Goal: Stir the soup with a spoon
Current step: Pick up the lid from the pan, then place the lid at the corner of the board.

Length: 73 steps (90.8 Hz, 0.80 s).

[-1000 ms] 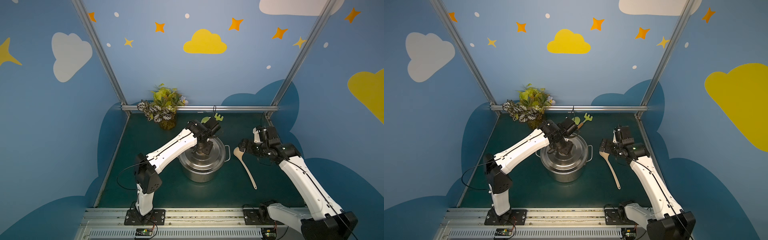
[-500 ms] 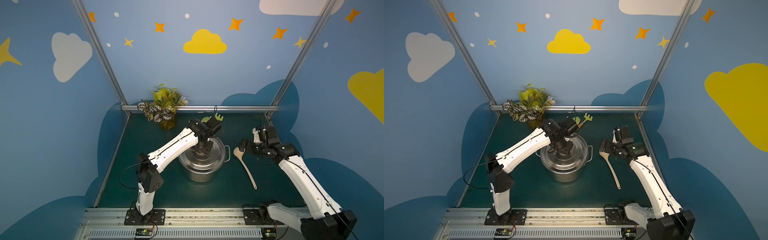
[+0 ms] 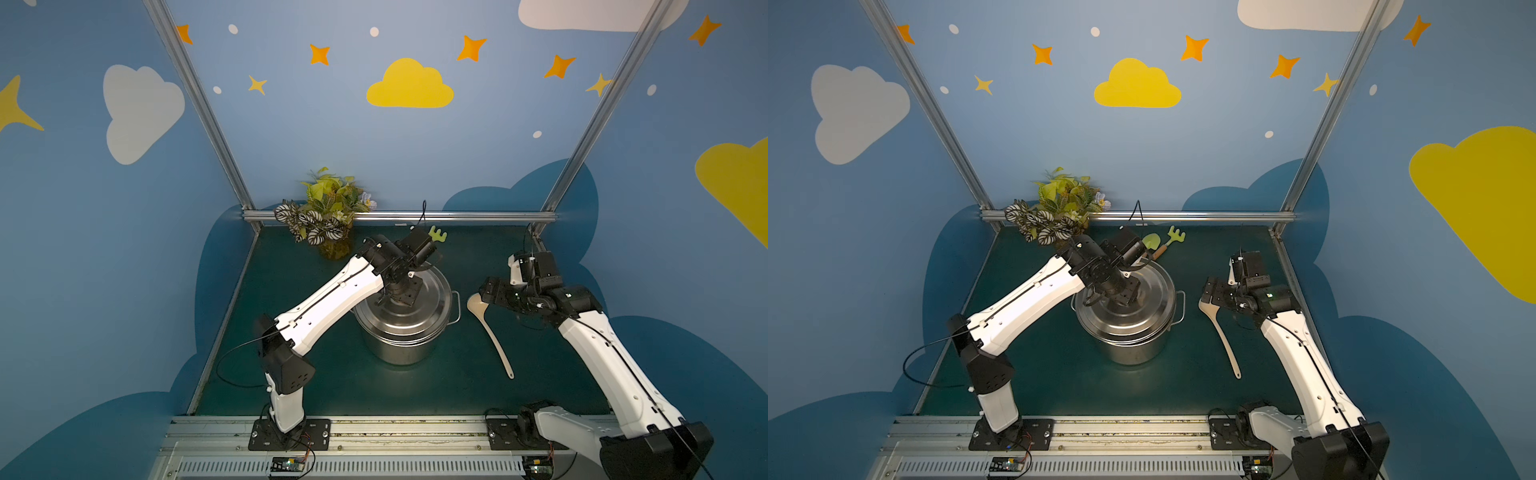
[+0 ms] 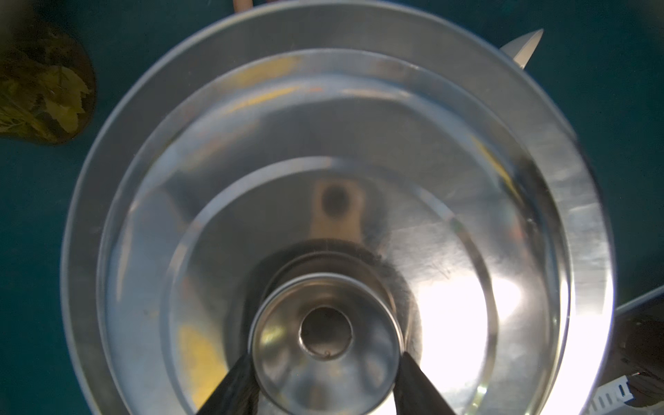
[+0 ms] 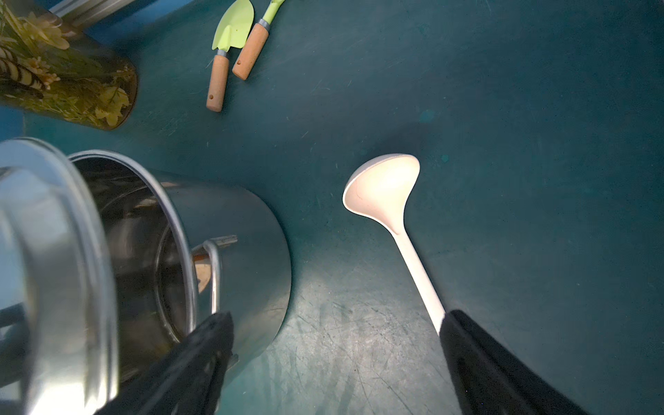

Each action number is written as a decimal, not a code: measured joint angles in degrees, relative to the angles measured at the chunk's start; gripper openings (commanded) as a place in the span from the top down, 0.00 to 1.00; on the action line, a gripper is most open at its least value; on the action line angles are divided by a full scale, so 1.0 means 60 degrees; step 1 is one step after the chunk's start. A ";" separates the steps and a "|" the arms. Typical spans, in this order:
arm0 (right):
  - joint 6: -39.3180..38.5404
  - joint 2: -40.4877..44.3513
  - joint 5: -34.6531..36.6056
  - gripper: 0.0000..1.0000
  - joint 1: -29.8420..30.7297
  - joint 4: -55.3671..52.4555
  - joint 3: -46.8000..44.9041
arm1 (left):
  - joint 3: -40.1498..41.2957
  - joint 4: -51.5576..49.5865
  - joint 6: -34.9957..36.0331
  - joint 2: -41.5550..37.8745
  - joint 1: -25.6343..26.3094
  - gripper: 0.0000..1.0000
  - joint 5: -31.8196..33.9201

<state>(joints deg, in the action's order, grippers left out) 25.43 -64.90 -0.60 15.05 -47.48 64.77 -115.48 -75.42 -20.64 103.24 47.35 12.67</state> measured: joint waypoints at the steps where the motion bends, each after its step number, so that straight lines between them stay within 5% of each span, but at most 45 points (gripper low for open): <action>1: 0.0000 0.0000 0.0000 0.04 -0.0004 0.0000 0.0000 | 0.0004 0.0000 -0.0004 -0.0055 0.0000 0.76 0.0007; 26: -0.0029 0.0000 -0.0058 0.04 -0.0120 0.0004 0.0000 | 0.1534 0.0062 -0.0138 -0.2550 -0.0936 0.76 0.0200; 56: 0.0270 0.0000 0.0160 0.03 -0.0372 0.0058 -0.0091 | 0.5606 -0.0033 -0.0747 -0.6324 -0.5085 0.75 0.0262; 73: 0.0470 0.0007 0.0244 0.04 -0.0568 0.0102 -0.0321 | 0.7814 0.0576 -0.0925 -0.7002 -0.7140 0.76 -0.0262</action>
<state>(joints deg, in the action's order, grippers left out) 28.25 -64.86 0.86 11.64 -46.87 62.85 -68.60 -71.96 -26.20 61.23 4.51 11.09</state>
